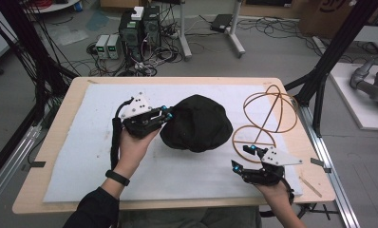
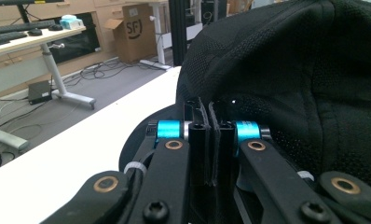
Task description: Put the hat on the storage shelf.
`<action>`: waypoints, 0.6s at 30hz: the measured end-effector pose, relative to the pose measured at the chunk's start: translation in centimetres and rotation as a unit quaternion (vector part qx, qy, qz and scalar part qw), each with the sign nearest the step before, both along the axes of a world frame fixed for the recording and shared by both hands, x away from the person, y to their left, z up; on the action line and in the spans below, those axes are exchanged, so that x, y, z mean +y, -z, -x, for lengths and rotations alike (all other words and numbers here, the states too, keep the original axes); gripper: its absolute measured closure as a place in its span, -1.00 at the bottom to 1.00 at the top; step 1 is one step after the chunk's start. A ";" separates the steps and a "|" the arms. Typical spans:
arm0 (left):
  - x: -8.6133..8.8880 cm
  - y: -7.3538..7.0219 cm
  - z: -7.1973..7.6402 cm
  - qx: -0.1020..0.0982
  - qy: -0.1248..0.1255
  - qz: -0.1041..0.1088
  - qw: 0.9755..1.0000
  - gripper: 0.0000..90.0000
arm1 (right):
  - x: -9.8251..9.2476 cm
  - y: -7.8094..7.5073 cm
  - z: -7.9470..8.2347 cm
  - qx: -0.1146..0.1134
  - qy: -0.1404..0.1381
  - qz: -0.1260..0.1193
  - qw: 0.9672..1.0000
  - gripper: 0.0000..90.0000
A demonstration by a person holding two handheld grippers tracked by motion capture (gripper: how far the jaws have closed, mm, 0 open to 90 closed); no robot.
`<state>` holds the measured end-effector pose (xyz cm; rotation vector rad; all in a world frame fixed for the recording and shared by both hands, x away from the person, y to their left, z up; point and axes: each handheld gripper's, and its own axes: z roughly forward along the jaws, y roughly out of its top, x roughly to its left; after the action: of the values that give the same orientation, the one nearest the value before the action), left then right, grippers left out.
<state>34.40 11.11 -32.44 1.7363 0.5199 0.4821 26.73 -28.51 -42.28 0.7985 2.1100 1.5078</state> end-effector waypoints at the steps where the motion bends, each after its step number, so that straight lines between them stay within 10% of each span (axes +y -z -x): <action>1: 0.0 0.0 0.1 -0.001 0.001 -0.002 1.000 0.95 | 0.0 0.0 0.0 0.001 0.002 -0.002 1.000 -0.37; 9: 1.0 -0.2 0.9 -0.010 0.007 -0.007 1.000 0.95 | -0.1 -0.3 0.2 -0.012 0.006 -0.011 1.000 -0.36; 18: 1.9 -0.4 2.2 -0.014 0.027 -0.006 1.000 0.95 | -0.3 -2.8 0.8 -0.046 -0.006 -0.074 0.996 -0.26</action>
<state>32.23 13.04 -32.02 1.7473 0.4489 0.4709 25.91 -28.76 -39.51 0.7527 1.9596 1.6897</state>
